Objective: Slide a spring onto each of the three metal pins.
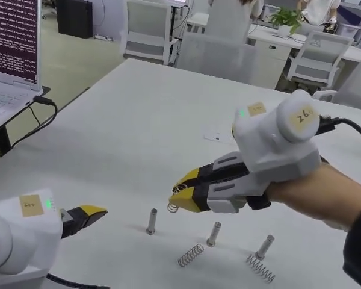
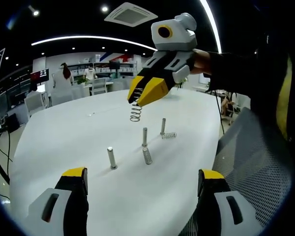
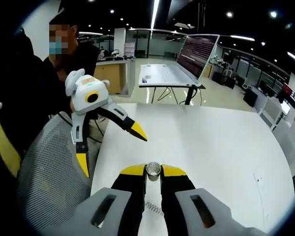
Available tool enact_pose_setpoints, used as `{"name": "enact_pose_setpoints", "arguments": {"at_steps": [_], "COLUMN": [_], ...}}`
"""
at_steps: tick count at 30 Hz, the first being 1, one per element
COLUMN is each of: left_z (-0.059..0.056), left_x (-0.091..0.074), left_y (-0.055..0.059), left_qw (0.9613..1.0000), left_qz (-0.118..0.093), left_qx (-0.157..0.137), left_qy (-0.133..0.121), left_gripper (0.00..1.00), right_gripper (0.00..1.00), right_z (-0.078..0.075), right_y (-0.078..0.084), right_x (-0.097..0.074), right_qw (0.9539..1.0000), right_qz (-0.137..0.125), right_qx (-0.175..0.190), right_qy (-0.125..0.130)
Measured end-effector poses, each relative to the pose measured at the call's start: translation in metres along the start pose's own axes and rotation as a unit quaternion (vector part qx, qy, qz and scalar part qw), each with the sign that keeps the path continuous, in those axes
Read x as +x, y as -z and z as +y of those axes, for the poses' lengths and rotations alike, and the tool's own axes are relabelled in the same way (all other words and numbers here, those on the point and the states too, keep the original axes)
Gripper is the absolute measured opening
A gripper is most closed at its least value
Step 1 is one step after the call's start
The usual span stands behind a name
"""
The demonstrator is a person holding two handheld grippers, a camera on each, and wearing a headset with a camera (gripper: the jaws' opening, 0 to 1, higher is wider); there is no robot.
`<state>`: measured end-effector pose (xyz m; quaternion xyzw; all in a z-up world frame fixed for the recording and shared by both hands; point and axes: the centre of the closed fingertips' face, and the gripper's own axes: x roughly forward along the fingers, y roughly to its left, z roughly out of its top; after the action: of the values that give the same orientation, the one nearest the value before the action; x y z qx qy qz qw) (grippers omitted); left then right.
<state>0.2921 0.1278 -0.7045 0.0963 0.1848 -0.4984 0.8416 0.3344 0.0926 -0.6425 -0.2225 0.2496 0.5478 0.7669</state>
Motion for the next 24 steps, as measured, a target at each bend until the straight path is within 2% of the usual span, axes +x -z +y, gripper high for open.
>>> {"name": "enact_pose_setpoints", "arguments": {"at_steps": [12,24], "left_z": [0.002,0.002], "left_x": [-0.003,-0.004], "left_y": [-0.002,-0.001], "left_qw": [1.0,0.9999], "left_qz": [-0.005,-0.007], "left_qx": [0.0,-0.005], "left_qy": [-0.003,-0.004], "left_gripper": [0.9,0.89], "right_gripper": [0.08,0.08], "right_z": [-0.015,-0.027], "right_y": [-0.003,0.008], "right_x": [0.018,0.039], "right_qw": [1.0,0.9996], "right_qz": [0.002,0.024], "right_qx": [0.002,0.015], "right_qy": [0.001,-0.009]}}
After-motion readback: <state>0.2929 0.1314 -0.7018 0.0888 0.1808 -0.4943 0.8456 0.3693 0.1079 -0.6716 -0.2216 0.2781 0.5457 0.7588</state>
